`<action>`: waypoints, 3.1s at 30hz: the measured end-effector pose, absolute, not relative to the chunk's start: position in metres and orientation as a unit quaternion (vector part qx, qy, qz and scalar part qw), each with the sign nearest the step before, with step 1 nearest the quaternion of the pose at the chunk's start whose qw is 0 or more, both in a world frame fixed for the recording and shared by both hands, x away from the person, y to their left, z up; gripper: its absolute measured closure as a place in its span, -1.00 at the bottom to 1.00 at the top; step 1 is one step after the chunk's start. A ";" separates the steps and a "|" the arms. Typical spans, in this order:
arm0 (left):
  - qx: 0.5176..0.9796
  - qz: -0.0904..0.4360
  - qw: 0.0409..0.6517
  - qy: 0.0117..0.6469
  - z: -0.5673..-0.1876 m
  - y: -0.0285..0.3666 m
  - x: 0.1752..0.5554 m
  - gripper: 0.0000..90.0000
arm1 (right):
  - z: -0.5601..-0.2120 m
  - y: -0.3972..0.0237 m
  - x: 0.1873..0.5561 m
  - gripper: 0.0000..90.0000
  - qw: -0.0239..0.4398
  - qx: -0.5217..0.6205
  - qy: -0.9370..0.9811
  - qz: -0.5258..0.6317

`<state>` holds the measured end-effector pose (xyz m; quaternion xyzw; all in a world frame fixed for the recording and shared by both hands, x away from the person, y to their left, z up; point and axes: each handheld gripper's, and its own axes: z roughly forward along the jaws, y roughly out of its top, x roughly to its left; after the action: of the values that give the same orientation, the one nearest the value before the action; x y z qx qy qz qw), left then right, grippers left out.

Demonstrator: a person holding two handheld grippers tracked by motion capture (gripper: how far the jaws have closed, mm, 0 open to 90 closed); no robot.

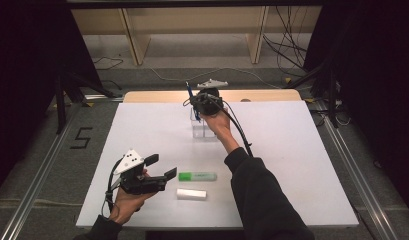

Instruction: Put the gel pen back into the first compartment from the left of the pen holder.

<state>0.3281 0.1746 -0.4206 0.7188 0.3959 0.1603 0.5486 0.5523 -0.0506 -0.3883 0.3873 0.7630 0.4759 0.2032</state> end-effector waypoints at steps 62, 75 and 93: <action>0.709 0.163 0.551 0.409 -0.421 0.179 0.330 -0.66 | -0.389 -0.059 0.447 -0.48 0.079 0.217 0.898 0.374; 0.704 0.166 0.558 0.407 -0.419 0.179 0.331 -0.66 | -0.398 -0.055 0.444 -0.49 0.061 0.193 0.918 0.340; 0.703 0.166 0.558 0.408 -0.419 0.180 0.329 -0.66 | -0.403 -0.053 0.441 -0.49 0.039 0.177 0.933 0.310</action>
<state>0.3294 0.1798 -0.4195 0.7033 0.4084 0.1656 0.5578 0.4414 -0.0528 -0.4035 0.1772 0.9333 0.3099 0.0394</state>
